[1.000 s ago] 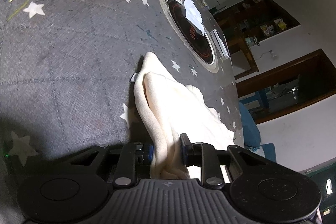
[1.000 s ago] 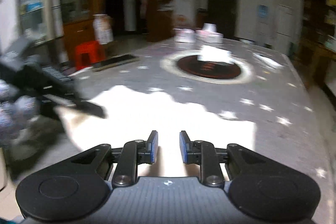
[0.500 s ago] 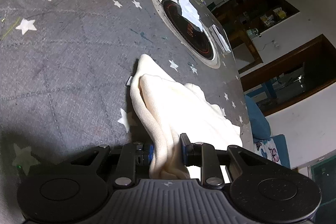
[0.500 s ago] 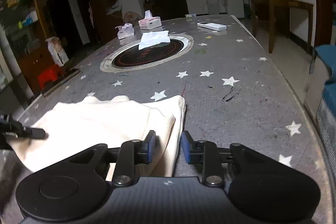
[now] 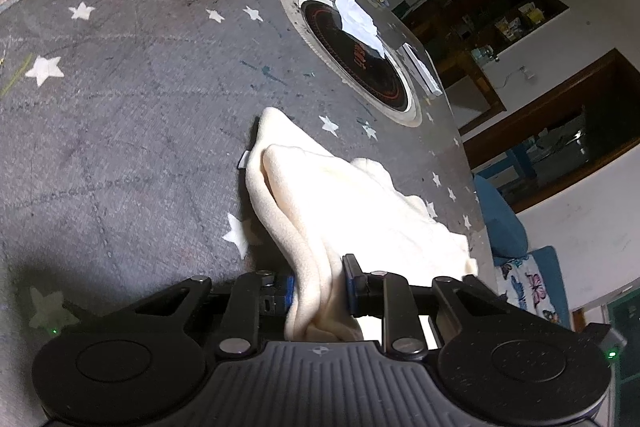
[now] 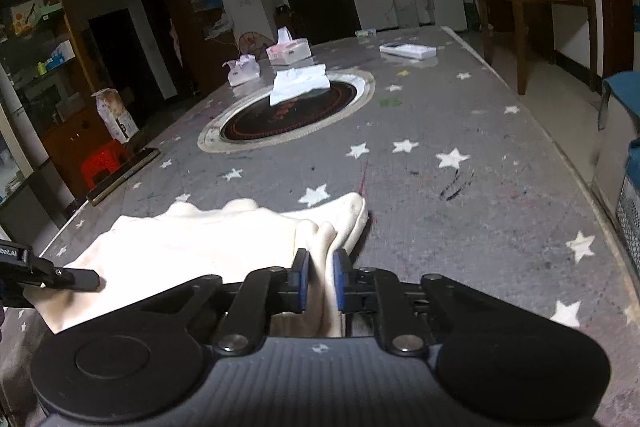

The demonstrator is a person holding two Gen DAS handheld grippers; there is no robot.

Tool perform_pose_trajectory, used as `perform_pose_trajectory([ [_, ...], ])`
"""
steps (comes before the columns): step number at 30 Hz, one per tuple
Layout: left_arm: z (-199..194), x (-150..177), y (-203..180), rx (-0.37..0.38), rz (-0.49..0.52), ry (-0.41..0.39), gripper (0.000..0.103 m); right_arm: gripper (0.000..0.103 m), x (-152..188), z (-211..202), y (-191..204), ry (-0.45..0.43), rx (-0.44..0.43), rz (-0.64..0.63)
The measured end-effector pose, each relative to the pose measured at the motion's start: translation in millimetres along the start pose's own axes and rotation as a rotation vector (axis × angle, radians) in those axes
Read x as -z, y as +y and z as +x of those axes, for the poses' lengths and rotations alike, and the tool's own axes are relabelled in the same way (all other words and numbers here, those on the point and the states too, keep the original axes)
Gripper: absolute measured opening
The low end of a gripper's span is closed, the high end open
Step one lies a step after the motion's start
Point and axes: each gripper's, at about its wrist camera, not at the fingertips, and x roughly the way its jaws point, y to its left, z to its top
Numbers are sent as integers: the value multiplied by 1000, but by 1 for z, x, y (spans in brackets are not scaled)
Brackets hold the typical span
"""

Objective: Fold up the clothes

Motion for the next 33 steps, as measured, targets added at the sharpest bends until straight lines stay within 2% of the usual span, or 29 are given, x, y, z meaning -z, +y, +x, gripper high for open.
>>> perform_pose_trajectory([
  [4, -3, -2, -6, -4, 39, -14, 18, 9, -5, -12, 6, -41, -3, -20],
  [17, -6, -10, -55, 34, 200, -53, 16, 8, -27, -50, 20, -153, 14, -90],
  [33, 37, -14, -143, 97, 375, -31, 15, 8, -55, -91, -18, -224, 171, -128],
])
